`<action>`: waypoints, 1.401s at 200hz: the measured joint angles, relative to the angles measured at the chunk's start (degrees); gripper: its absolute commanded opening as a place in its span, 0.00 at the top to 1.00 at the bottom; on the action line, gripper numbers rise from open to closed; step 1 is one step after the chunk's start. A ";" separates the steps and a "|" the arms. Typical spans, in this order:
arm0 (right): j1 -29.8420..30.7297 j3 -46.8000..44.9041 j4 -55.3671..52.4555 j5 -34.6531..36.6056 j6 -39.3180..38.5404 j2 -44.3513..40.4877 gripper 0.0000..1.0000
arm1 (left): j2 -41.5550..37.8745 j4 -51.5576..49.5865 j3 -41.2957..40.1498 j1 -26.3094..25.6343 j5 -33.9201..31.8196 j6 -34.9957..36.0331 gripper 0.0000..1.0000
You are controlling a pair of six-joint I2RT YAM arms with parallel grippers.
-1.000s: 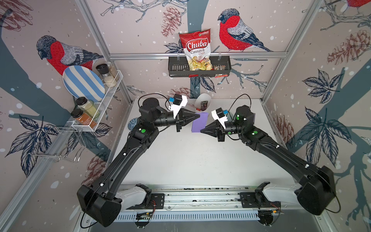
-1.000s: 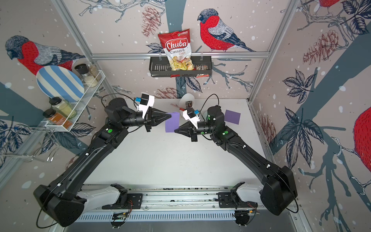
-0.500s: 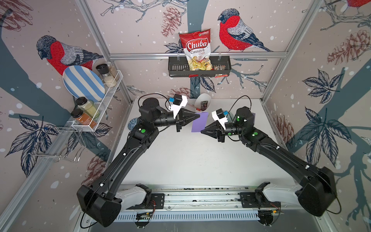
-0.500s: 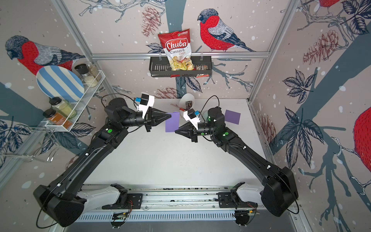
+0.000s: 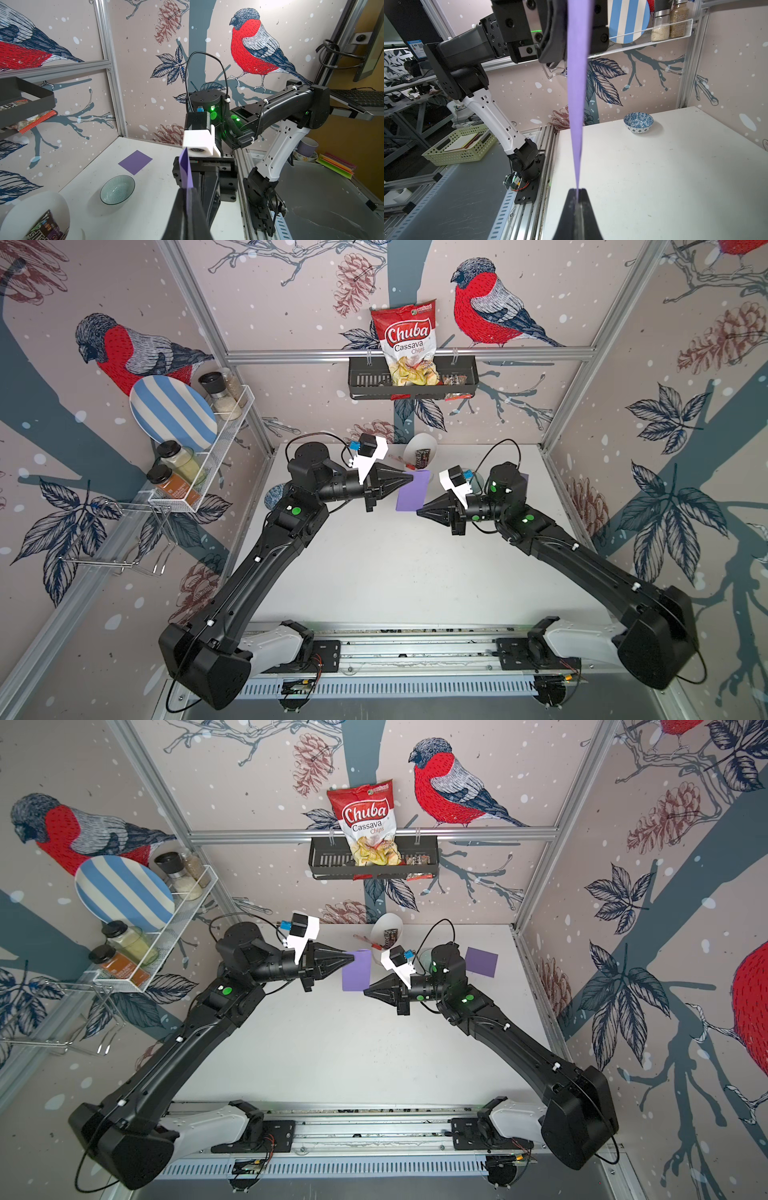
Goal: Fold the square paper along the opposite sides
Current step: Smooth out the paper, then place the paper at the center of the board.
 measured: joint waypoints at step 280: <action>-15.61 -17.88 7.85 50.47 16.26 -17.40 0.00 | 20.87 23.67 -28.96 0.63 -22.64 -26.75 1.00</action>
